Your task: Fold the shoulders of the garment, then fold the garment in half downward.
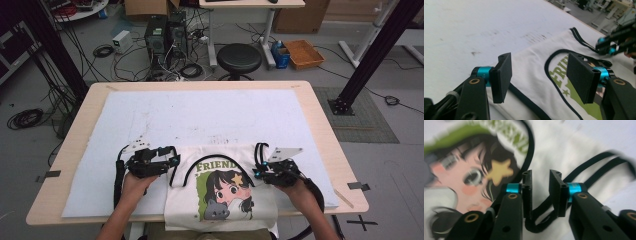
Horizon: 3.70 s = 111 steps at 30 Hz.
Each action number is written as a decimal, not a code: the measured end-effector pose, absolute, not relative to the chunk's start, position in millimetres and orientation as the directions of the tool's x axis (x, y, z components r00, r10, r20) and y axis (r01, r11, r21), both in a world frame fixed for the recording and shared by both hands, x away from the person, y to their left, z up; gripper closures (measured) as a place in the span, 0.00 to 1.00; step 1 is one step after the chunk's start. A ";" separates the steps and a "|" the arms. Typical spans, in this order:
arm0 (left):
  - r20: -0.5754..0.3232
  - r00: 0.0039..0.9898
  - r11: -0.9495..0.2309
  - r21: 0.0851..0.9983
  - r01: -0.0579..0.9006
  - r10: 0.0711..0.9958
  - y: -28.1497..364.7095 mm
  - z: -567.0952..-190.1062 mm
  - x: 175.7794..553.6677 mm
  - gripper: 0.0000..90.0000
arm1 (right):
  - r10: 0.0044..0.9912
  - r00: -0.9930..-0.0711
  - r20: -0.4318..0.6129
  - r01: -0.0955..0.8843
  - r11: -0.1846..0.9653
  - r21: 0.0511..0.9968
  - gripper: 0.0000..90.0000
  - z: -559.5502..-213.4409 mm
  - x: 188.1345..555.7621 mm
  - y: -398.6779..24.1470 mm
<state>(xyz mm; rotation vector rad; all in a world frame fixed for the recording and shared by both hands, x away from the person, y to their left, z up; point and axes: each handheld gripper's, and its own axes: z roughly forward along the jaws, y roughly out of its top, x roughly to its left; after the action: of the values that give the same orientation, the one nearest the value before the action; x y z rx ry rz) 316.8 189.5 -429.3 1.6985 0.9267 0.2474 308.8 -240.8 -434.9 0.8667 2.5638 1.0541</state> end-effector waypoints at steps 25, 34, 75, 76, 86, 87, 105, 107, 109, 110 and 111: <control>-0.180 0.627 -0.059 0.938 0.340 0.758 218.2 -434.1 321.0 0.30 | 0.871 -0.491 0.011 0.402 0.216 0.890 0.23 -419.8 324.9 -310.2; -0.178 0.613 -0.058 0.937 0.344 0.770 218.2 -435.1 321.8 0.30 | 0.878 -0.478 0.027 0.430 0.207 0.879 0.23 -425.4 326.0 -322.2; -0.110 0.556 -0.255 0.804 0.537 0.824 181.1 -450.6 373.1 0.35 | 0.798 -0.600 0.051 0.583 0.394 0.710 0.37 -445.4 395.8 -250.9; -0.099 0.561 -0.269 0.801 0.535 0.822 179.9 -450.6 372.8 0.38 | 0.797 -0.603 0.035 0.580 0.408 0.705 0.37 -448.7 395.9 -249.1; -0.024 0.613 -0.366 0.784 0.502 0.790 170.7 -451.0 368.6 0.90 | 0.730 -0.684 0.005 0.507 0.470 0.723 0.91 -446.3 383.1 -245.7; -0.030 0.611 -0.361 0.784 0.505 0.791 171.6 -450.9 369.0 0.91 | 0.731 -0.683 0.002 0.512 0.476 0.715 0.93 -445.0 382.9 -244.9; -0.395 0.501 0.146 0.874 0.464 0.770 208.4 -421.0 413.7 0.93 | 0.823 -0.564 -0.066 0.429 0.361 0.828 0.95 -407.3 435.5 -238.2; -0.384 0.528 0.145 0.887 0.438 0.758 208.5 -415.2 408.9 0.93 | 0.827 -0.561 -0.040 0.412 0.321 0.853 0.95 -402.2 434.5 -242.0; -0.365 0.555 0.124 0.897 0.424 0.748 209.9 -412.3 400.1 0.93 | 0.820 -0.572 -0.019 0.407 0.304 0.861 0.95 -401.7 426.7 -246.0; -0.360 0.567 0.118 0.901 0.418 0.741 211.3 -411.6 394.7 0.93 | 0.808 -0.588 -0.022 0.393 0.310 0.866 0.95 -402.1 421.0 -248.6; -0.362 0.582 0.116 0.902 0.416 0.728 212.7 -411.3 388.8 0.93 | 0.800 -0.600 -0.016 0.384 0.306 0.871 0.95 -402.4 413.8 -251.4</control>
<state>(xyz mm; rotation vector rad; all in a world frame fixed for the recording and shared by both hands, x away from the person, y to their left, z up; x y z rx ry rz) 388.8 212.7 -411.3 1.5085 1.0150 0.2989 413.8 -251.4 -402.4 1.0508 2.1270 1.2319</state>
